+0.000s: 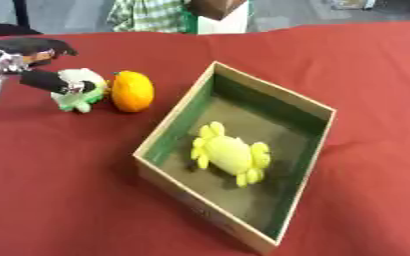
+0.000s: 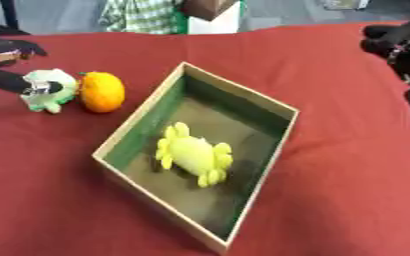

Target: Pick up objects on the table and place them in the box.

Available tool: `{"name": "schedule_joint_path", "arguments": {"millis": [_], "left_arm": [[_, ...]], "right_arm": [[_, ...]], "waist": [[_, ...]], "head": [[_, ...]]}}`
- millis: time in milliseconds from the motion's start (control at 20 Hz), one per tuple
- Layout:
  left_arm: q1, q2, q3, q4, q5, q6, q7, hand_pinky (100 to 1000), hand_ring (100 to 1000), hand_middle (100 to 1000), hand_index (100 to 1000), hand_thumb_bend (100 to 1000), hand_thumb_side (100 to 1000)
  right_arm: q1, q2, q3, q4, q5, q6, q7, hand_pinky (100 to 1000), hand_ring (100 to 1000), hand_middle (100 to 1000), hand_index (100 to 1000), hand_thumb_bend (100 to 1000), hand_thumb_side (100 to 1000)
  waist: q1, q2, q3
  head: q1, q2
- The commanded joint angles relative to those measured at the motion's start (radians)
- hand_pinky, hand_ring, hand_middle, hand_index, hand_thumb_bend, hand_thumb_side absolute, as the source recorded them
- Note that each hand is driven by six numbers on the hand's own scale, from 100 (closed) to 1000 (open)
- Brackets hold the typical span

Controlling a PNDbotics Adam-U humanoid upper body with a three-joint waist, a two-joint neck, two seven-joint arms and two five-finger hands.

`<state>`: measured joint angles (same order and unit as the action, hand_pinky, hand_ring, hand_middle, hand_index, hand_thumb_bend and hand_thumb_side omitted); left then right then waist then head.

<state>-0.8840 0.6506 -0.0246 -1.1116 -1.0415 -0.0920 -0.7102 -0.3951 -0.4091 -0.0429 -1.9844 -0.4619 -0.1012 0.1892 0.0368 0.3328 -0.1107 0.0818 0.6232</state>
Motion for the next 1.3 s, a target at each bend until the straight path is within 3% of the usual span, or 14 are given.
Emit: {"name": "schedule_joint_path", "arguments": {"millis": [50, 400, 600, 750, 900, 1100, 1150, 1250, 1300], "left_arm": [[-0.029, 0.017, 0.007, 0.038, -0.045, -0.001, 0.002, 833, 929, 1000, 1000, 561, 851], [-0.038, -0.003, 0.007, 0.117, -0.129, 0.001, 0.021, 816, 915, 988, 1000, 572, 832], [-0.040, -0.010, 0.006, 0.123, -0.139, 0.001, 0.045, 787, 893, 939, 1000, 500, 824], [-0.040, -0.017, 0.002, 0.127, -0.147, 0.007, 0.066, 773, 882, 921, 1000, 457, 773], [-0.040, -0.024, 0.000, 0.136, -0.157, 0.016, 0.092, 754, 869, 901, 1000, 357, 707], [-0.040, -0.026, -0.002, 0.142, -0.157, 0.019, 0.108, 754, 869, 901, 1000, 357, 707], [-0.041, -0.026, -0.001, 0.142, -0.156, 0.018, 0.110, 718, 836, 853, 961, 163, 654], [-0.044, -0.028, 0.006, 0.124, -0.137, 0.017, 0.117, 714, 832, 849, 955, 154, 657], [-0.045, -0.025, 0.007, 0.115, -0.125, 0.022, 0.121, 691, 812, 825, 928, 100, 592]], "right_arm": [[-0.005, -0.014, -0.006, -0.016, 0.011, 0.000, 0.006, 844, 798, 572, 910, 100, 691], [-0.004, -0.007, -0.006, -0.016, 0.015, 0.005, 0.011, 847, 799, 571, 911, 100, 687], [-0.003, -0.005, -0.007, -0.016, 0.018, 0.008, 0.012, 848, 800, 570, 912, 100, 684], [-0.001, 0.000, -0.006, -0.016, 0.019, 0.010, 0.014, 849, 800, 570, 912, 100, 682], [-0.001, 0.003, -0.008, -0.016, 0.018, 0.010, 0.013, 849, 801, 570, 912, 100, 683], [0.000, 0.003, -0.009, -0.016, 0.018, 0.009, 0.011, 849, 801, 570, 912, 100, 683], [0.000, 0.003, -0.009, -0.016, 0.018, 0.010, 0.011, 851, 802, 570, 913, 100, 677], [0.004, 0.005, -0.010, -0.016, 0.022, 0.015, 0.011, 851, 803, 570, 913, 100, 676], [0.005, 0.005, -0.010, -0.016, 0.023, 0.016, 0.010, 851, 803, 570, 914, 100, 675]], "waist": [[0.000, -0.016, -0.003], [0.001, -0.006, -0.011], [0.000, -0.003, -0.012], [-0.002, -0.003, -0.014], [-0.004, -0.004, -0.019], [-0.005, -0.004, -0.020], [-0.005, -0.004, -0.019], [-0.005, -0.006, -0.017], [-0.005, -0.007, -0.017]], "head": [[0.000, -0.011], [0.001, -0.010], [0.003, -0.008], [0.005, -0.009], [0.006, -0.011], [0.006, -0.011], [0.006, -0.010], [0.002, -0.008], [0.001, -0.007]]}}
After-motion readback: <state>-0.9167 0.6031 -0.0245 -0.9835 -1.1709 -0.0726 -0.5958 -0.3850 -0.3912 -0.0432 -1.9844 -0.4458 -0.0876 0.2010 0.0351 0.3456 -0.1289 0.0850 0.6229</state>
